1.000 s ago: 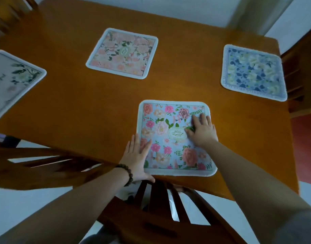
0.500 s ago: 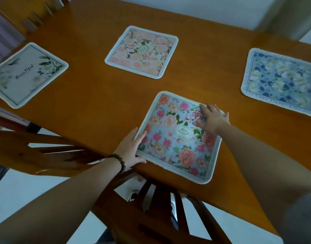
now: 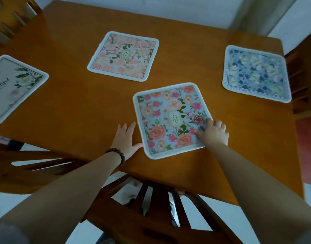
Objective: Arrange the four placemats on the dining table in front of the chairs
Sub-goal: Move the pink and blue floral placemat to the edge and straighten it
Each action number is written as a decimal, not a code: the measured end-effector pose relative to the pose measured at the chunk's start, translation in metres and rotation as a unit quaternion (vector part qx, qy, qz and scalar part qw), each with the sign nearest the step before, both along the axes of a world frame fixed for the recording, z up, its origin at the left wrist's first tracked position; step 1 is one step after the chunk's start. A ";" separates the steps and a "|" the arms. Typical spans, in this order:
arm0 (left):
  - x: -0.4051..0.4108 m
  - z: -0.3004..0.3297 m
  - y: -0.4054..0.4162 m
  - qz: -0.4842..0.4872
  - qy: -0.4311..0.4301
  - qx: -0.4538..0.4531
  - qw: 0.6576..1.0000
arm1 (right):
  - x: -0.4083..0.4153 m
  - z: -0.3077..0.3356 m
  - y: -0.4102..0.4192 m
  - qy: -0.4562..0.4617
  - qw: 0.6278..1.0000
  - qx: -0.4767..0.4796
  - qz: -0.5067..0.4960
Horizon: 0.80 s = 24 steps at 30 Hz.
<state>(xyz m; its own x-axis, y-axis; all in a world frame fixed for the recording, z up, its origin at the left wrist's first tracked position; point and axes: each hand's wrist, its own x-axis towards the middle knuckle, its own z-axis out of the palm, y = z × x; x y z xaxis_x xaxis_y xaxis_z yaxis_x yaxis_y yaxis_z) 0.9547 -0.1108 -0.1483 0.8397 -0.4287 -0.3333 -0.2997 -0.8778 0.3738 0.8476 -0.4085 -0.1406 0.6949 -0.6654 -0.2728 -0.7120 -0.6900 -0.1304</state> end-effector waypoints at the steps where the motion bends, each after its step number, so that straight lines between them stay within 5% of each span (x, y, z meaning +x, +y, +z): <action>1: -0.001 0.000 -0.001 -0.012 0.003 -0.010 1.000 | -0.005 0.000 0.006 0.003 1.000 -0.005 -0.013; 13: 0.007 0.003 -0.014 -0.037 0.049 -0.116 0.991 | -0.031 0.006 0.043 -0.086 0.983 0.134 -0.089; 24: -0.028 0.010 0.005 -0.098 -0.012 -0.063 0.993 | -0.084 0.005 0.061 -0.069 0.984 0.122 -0.114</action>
<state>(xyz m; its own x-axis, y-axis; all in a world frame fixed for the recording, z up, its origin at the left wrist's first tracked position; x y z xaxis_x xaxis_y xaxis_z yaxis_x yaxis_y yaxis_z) 0.9271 -0.1060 -0.1386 0.7435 -0.6215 -0.2468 -0.4703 -0.7484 0.4676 0.7634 -0.3478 -0.1357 0.5771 -0.7342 -0.3577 -0.8083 -0.4510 -0.3785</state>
